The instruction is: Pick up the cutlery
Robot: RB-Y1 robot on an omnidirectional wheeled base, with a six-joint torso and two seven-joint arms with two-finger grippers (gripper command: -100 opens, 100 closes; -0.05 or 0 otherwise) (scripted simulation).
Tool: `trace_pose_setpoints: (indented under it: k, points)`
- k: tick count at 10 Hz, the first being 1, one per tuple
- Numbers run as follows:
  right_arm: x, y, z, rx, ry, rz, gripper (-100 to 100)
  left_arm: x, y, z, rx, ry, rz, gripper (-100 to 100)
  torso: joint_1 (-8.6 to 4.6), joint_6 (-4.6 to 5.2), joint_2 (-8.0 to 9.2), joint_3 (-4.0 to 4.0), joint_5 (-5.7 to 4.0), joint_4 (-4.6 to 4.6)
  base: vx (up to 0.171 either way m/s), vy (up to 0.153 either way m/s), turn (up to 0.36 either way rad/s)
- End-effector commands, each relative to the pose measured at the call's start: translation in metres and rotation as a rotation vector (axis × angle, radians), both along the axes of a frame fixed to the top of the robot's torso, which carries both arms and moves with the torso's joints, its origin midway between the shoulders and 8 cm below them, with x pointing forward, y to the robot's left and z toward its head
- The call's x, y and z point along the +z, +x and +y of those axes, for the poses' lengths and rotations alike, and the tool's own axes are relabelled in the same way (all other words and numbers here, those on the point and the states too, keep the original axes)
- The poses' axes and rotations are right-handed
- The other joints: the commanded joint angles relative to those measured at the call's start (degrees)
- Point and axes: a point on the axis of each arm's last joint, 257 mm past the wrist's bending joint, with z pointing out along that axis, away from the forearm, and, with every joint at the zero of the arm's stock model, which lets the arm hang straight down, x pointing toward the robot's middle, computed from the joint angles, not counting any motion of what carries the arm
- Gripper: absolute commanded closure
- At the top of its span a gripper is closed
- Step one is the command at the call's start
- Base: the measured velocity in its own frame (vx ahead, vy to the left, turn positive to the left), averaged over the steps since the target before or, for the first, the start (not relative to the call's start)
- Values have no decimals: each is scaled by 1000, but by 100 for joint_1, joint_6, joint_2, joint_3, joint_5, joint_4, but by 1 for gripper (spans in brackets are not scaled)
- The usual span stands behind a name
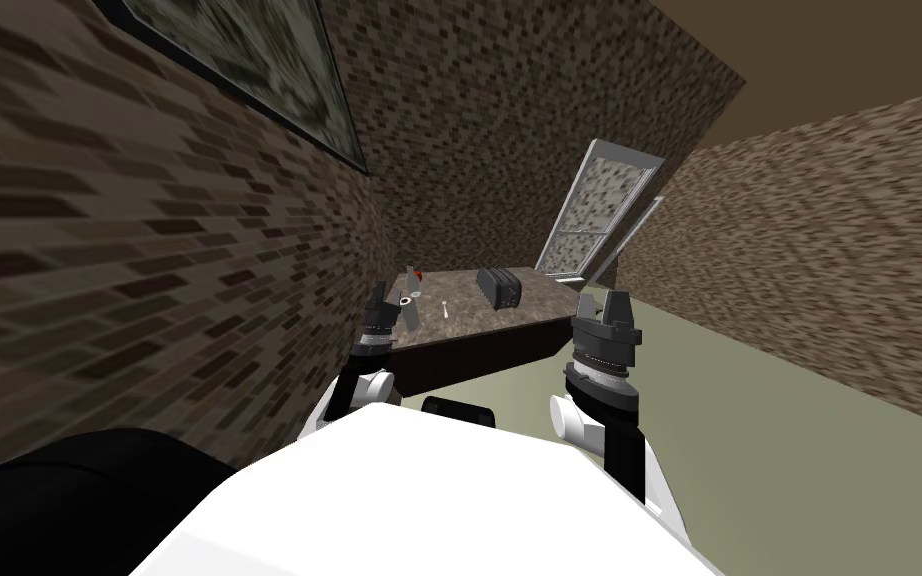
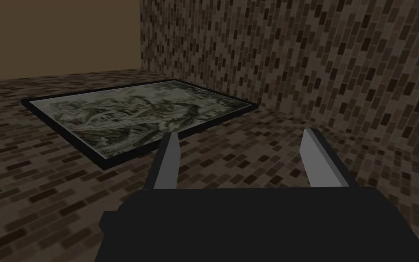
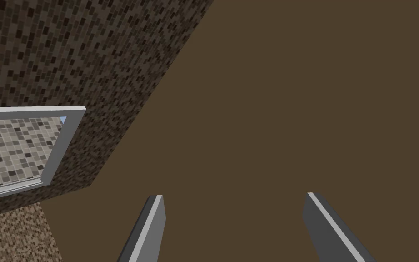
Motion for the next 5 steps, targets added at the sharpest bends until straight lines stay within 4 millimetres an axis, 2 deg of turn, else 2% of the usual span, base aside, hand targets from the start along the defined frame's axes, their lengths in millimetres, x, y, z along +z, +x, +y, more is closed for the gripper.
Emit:
trace_pose_setpoints:
  k: [1, 4, 5]
  points:
    - [0, 0, 0, 0, 0, 0, 0, -8, 3, -4, -22, 39, 27, -100, 0, 0, 0, 0, 0, 0, -5, -18, -45]
    - [0, 0, 0, 0, 0, 0, 0, -28, 8, -9, -58, 104, 87, -100, -14, 1, 5, 3, -3, 1, -15, -41, -69]
    - [0, 0, 0, 0, 0, 0, 0, -28, 8, -10, -63, 114, 89, -100, -15, 1, 8, 5, -3, 2, -14, -32, -16]
